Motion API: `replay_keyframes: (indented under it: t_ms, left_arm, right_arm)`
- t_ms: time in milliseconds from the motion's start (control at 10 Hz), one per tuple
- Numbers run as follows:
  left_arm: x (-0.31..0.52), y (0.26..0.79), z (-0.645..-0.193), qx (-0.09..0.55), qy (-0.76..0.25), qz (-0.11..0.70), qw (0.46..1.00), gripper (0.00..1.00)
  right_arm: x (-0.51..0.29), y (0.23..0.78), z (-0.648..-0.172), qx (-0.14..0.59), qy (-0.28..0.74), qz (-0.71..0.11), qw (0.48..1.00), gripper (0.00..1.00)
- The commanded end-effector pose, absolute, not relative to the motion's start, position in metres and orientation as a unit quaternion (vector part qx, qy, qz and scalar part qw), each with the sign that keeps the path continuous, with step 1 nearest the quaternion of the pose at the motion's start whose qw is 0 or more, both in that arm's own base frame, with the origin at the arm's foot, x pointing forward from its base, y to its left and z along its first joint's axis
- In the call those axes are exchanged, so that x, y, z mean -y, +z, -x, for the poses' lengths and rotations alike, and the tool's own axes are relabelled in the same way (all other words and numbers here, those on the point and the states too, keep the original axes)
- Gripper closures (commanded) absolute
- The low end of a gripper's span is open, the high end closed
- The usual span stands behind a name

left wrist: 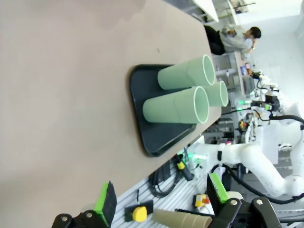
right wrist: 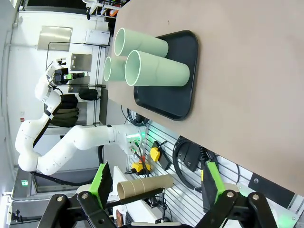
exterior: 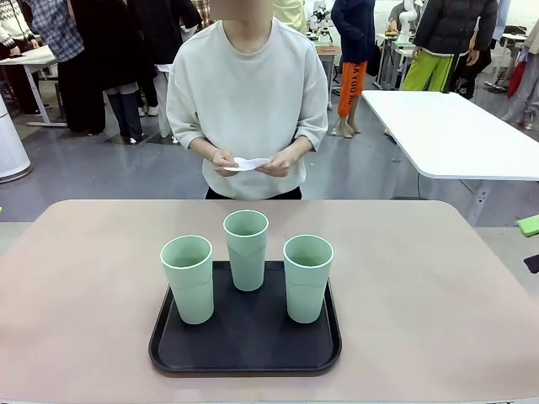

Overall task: Place coasters on the table and set cups on them.
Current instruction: Pick up one Reusable plastic cup and place it on a coaster set by the human.

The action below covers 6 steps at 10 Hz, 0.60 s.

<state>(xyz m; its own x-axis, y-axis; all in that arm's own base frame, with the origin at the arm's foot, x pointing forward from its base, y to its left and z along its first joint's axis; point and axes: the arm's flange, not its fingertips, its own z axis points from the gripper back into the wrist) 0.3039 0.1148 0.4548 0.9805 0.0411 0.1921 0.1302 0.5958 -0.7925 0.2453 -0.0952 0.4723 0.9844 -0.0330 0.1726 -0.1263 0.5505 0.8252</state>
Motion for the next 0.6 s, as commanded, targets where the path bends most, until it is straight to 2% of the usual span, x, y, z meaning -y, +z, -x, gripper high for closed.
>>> replay_keyframes:
  t_ms: [0,500]
  left_arm:
    - [-0.1156,0.4551,-0.3036,0.097,-0.026,0.453,0.886,0.00]
    - [-0.1156,0.4551,-0.3036,0.097,-0.026,0.453,0.886,0.00]
  right_arm:
    - [0.0963,0.4733,-0.2457,0.088,0.024,-0.472,0.877,0.00]
    - [0.0963,0.4733,-0.2457,0.088,0.024,-0.472,0.877,0.00]
